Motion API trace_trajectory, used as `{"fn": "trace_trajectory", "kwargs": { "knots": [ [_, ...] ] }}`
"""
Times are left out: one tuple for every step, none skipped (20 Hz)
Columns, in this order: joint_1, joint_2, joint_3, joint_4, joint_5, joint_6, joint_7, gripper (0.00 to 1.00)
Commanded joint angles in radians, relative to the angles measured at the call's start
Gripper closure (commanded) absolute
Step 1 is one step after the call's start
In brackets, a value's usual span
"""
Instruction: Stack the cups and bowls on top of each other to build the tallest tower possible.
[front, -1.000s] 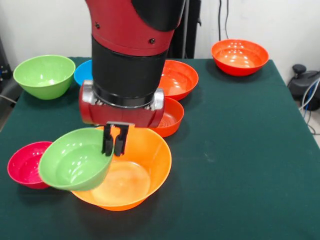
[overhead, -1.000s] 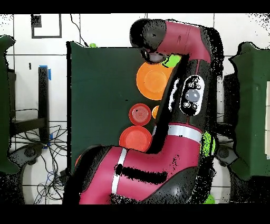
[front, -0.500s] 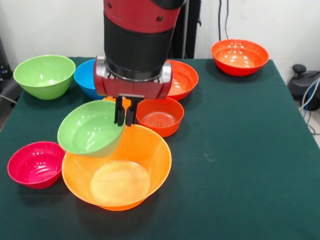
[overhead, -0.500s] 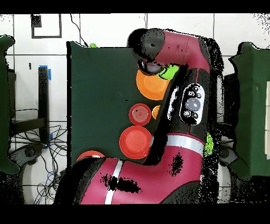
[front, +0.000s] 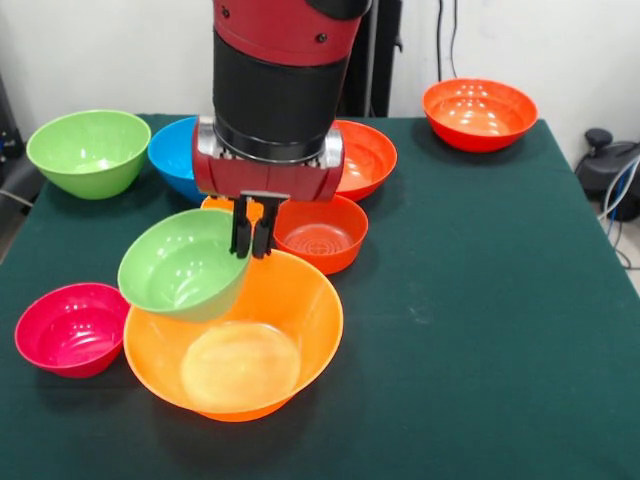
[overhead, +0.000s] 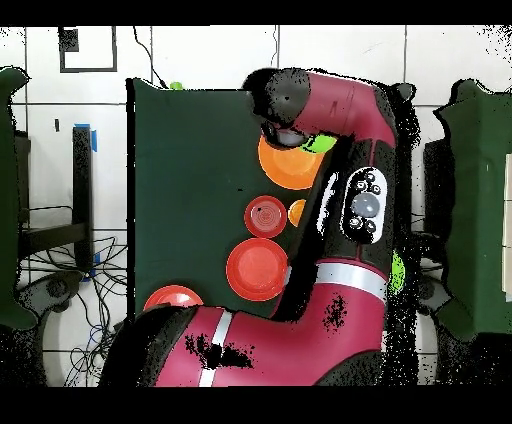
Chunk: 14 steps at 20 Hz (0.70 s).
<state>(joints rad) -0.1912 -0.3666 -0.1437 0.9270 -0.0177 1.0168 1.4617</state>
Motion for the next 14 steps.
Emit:
{"fn": "trace_trajectory", "kwargs": {
  "knots": [
    [0.006,0.042,0.152,0.126,-0.040,-0.108,-0.069,1.00],
    [0.008,0.046,0.152,0.125,-0.041,-0.113,-0.066,1.00],
    [0.007,0.048,0.153,0.125,-0.043,-0.118,-0.065,1.00],
    [0.008,0.049,0.153,0.125,-0.044,-0.123,-0.061,1.00],
    [0.008,0.051,0.154,0.125,-0.045,-0.126,-0.060,1.00],
    [0.008,0.053,0.155,0.126,-0.046,-0.131,-0.058,1.00],
    [0.007,0.054,0.156,0.128,-0.047,-0.136,-0.056,1.00],
    [0.008,0.058,0.157,0.125,-0.048,-0.139,-0.054,1.00],
    [0.009,0.063,0.158,0.122,-0.049,-0.141,-0.051,1.00],
    [0.011,0.065,0.158,0.123,-0.050,-0.144,-0.048,1.00],
    [0.011,0.064,0.158,0.127,-0.050,-0.140,-0.048,1.00],
    [0.013,0.061,0.154,0.132,-0.051,-0.139,-0.043,1.00],
    [0.016,0.058,0.151,0.138,-0.051,-0.137,-0.038,1.00],
    [0.021,0.052,0.147,0.144,-0.052,-0.133,-0.031,1.00]
  ]
}}
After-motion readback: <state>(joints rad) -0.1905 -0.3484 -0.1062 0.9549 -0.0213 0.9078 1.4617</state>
